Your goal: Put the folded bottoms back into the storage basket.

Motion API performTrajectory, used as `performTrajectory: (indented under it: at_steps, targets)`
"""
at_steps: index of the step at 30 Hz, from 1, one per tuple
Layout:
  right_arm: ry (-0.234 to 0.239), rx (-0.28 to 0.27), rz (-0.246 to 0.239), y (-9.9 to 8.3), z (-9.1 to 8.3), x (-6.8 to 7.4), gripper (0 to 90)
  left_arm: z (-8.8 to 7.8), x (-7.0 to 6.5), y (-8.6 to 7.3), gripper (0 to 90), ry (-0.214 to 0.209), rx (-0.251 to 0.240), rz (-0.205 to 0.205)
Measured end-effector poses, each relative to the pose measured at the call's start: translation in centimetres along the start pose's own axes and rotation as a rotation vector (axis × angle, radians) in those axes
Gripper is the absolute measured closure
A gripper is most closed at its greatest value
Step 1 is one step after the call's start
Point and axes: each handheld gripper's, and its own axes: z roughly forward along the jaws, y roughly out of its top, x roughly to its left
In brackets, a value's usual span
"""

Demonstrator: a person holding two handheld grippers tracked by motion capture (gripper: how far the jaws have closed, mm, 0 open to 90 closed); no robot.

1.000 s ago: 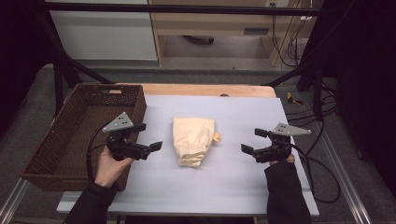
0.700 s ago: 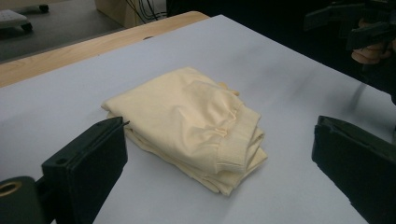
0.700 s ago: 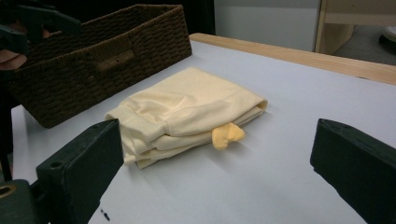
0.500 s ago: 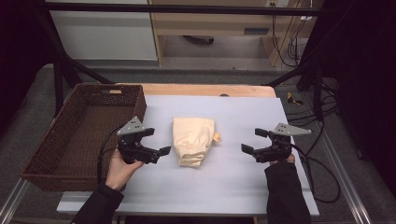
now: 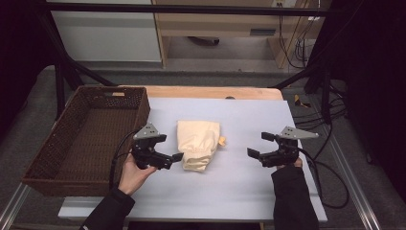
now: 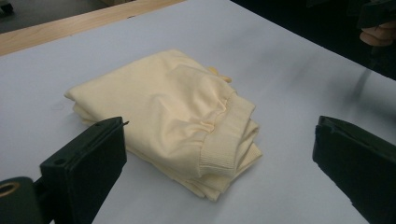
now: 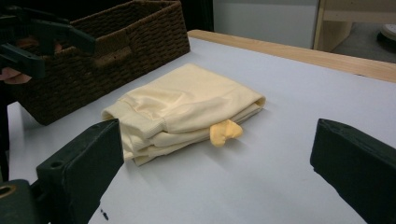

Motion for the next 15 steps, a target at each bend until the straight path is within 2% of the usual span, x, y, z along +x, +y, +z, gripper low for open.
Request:
performTrajectory:
  at_steps: [11,15]
  targets:
    - [0.004,0.004,-0.008,0.0,0.0,0.0,3.0,1.4,0.5,0.6,2.5,0.029,-0.007,-0.024]
    - [0.004,0.004,-0.008,0.0,0.0,0.0,3.0,2.3,0.6,0.9,2.5,0.043,0.007,-0.035]
